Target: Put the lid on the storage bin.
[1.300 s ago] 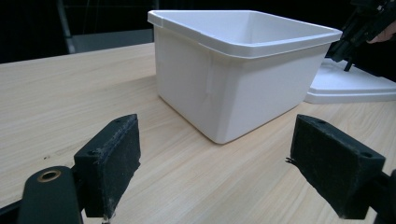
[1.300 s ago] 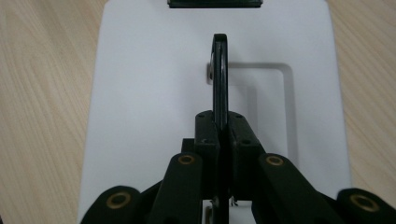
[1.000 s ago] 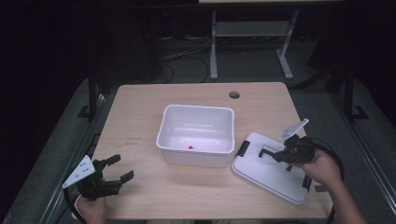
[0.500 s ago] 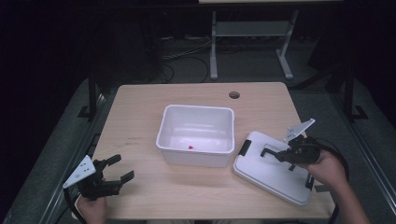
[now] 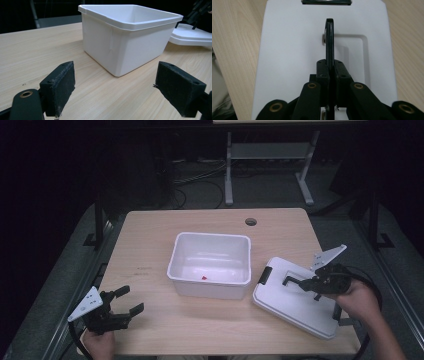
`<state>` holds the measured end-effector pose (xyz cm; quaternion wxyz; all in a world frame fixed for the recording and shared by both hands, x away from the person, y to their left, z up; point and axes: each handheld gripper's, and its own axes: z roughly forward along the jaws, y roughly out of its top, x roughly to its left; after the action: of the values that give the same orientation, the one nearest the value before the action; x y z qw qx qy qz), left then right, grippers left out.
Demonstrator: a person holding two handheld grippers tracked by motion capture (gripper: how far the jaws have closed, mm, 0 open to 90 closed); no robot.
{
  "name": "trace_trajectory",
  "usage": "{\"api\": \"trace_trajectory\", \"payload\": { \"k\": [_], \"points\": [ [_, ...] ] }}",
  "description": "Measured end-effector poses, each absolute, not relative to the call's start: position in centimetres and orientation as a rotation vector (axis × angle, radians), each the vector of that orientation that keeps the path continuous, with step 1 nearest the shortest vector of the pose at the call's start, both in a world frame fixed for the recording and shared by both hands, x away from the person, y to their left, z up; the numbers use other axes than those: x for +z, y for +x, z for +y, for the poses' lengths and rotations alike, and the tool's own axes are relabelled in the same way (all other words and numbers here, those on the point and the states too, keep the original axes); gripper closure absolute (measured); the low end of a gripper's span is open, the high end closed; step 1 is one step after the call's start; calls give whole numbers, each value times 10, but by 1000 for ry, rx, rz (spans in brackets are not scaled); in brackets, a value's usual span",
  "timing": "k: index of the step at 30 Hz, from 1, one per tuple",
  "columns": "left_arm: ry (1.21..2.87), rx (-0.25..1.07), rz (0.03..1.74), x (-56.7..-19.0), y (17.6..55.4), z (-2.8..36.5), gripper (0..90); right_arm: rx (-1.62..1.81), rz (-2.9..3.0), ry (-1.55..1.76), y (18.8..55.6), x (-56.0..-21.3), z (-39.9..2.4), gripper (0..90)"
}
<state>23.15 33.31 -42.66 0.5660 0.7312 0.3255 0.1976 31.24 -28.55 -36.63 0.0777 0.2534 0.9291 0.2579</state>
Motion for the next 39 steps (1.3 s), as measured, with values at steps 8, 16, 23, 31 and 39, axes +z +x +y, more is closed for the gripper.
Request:
{"api": "trace_trajectory", "payload": {
  "k": [8, 16, 23, 31, 39],
  "points": [
    [1718, 464, 768, -427, 231, 333, 157, 772, 2765, 723, 308, -349, -288, 844],
    [1718, 464, 767, -427, 232, 333, 157, 763, 2758, 701, 304, -335, -289, 844],
    [1716, 465, 769, -427, 231, 333, 157, 762, 2749, 693, 301, -323, -292, 844],
    [1717, 466, 769, -427, 231, 334, 157, 760, 2746, 673, 300, -314, -294, 844],
    [1717, 462, 768, -427, 231, 333, 157, 762, 2743, 657, 298, -303, -294, 844]
  ]
}}
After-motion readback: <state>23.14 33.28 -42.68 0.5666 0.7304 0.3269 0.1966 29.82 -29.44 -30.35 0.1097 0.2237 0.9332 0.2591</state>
